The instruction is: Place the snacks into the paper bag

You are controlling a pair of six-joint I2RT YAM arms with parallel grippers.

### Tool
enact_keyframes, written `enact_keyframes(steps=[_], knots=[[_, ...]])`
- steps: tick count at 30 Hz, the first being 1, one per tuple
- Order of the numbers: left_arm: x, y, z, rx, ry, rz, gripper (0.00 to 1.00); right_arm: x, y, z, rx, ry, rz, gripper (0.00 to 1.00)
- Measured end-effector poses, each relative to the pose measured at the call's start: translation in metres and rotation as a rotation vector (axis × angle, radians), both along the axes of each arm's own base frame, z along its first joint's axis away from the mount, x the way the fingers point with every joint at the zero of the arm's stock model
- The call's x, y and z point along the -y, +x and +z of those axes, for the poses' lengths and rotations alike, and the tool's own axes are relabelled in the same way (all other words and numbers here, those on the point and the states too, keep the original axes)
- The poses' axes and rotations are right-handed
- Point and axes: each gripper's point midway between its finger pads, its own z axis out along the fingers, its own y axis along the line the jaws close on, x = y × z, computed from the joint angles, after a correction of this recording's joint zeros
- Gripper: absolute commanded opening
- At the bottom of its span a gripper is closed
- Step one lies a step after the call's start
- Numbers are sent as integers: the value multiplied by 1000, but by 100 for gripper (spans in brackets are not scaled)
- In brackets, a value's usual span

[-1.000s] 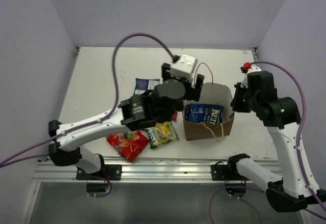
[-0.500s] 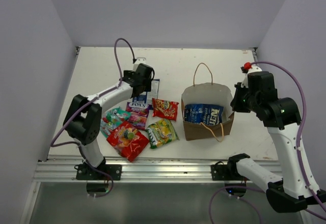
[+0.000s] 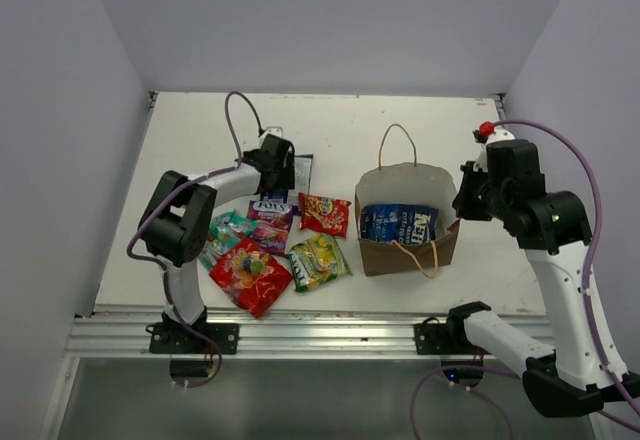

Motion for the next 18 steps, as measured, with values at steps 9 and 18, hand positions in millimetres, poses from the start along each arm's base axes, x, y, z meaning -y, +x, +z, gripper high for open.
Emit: enact_keyframes(steps=[9, 18], knots=[[8, -4, -21, -17, -62, -36, 0, -5, 2, 0, -9, 16, 15, 0], [3, -16, 36, 45, -75, -33, 0, -6, 3, 1, -7, 23, 17, 0]])
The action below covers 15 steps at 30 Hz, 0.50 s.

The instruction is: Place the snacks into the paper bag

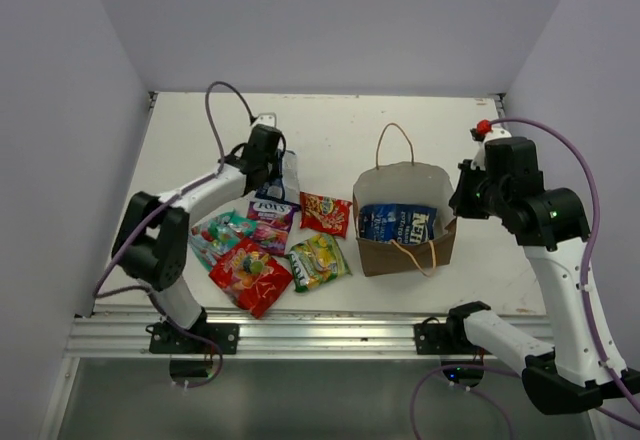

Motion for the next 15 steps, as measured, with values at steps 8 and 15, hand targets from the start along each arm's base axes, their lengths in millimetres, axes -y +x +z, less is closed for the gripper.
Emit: enact_keyframes(steps=[8, 15], knots=[[92, -23, 309, 582, -352, -229, 0, -3, 3, 2, 13, 15, 6, 0], [189, -122, 388, 672, -595, -587, 0, -6, 5, 1, 18, 25, 11, 0]])
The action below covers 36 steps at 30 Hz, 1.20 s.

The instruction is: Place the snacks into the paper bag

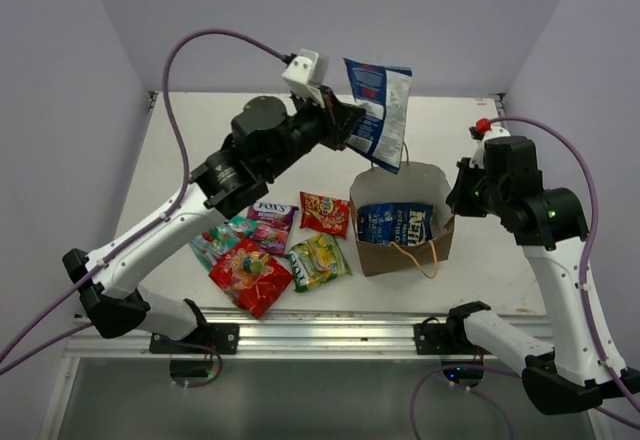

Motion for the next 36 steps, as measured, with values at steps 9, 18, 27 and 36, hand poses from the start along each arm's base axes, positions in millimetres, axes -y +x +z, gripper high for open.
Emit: enact_keyframes(steps=[9, 18, 27, 36], knots=[[104, -62, -79, -111, 144, -255, 0, 1, -4, 0, 0, 0, -2, 0], [123, -85, -127, -143, 281, -312, 0, 2, -8, 1, 4, 4, -6, 0], [125, -86, -228, -254, 552, -293, 14, 3, -11, -2, -15, 1, -8, 0], [82, -72, -179, -171, 567, -77, 80, 3, -10, -1, -10, 2, -8, 0]])
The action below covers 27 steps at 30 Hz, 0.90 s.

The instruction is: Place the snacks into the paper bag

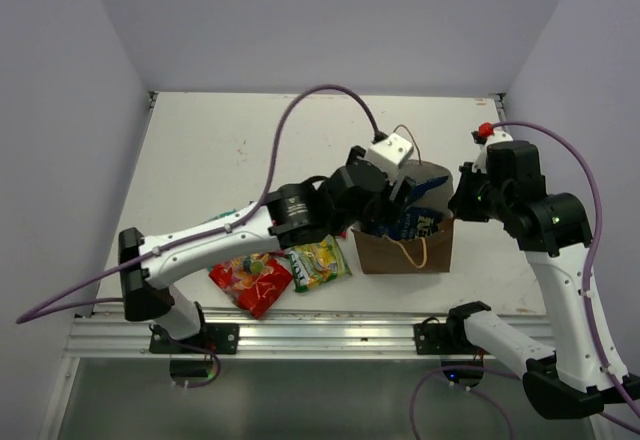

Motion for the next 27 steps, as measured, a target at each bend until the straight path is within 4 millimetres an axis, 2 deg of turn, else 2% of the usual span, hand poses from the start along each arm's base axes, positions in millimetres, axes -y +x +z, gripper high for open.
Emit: enact_keyframes(steps=[2, 3, 6, 8, 10, 11, 12, 14, 15, 17, 19, 21, 23, 27], knots=[[-18, 5, 44, 66, -80, 67, 88, 0, 0, 0, 1, 0, 0, 0], [-30, 6, 66, 99, -122, 102, 99, 0, 0, 0, 1, 0, 0, 0], [-77, 10, 125, 191, -252, 220, 100, 0, 0, 0, 1, 0, 0, 0], [-107, 15, 150, 228, -315, 295, 100, 0, 0, 0, 0, 0, 0, 0], [-129, 30, 152, 238, -334, 366, 100, 0, 0, 0, 1, 0, 1, 0], [-137, 43, 143, 234, -325, 397, 100, 0, 0, 0, 1, 0, 1, 0], [-146, 60, 125, 220, -302, 437, 100, 0, 0, 0, 1, 1, 1, 0], [-160, 97, 74, 164, -207, 510, 100, 0, 0, 0, -1, 1, 2, 0], [-167, 117, 40, 121, -146, 545, 100, -1, 1, 0, -1, 1, 2, 0], [-172, 148, -42, -1, -4, 583, 100, -1, 2, -1, -3, 1, 2, 0], [-173, 154, -124, -143, 124, 568, 100, -1, 2, -1, -5, 0, 2, 0], [-173, 143, -185, -264, 213, 531, 100, -1, 2, -1, -5, -1, 1, 0], [-169, 132, -218, -344, 251, 497, 100, -1, 2, -1, -5, -1, 1, 0], [-155, 129, -240, -411, 242, 457, 98, -1, 2, -1, -5, -2, 0, 0]])
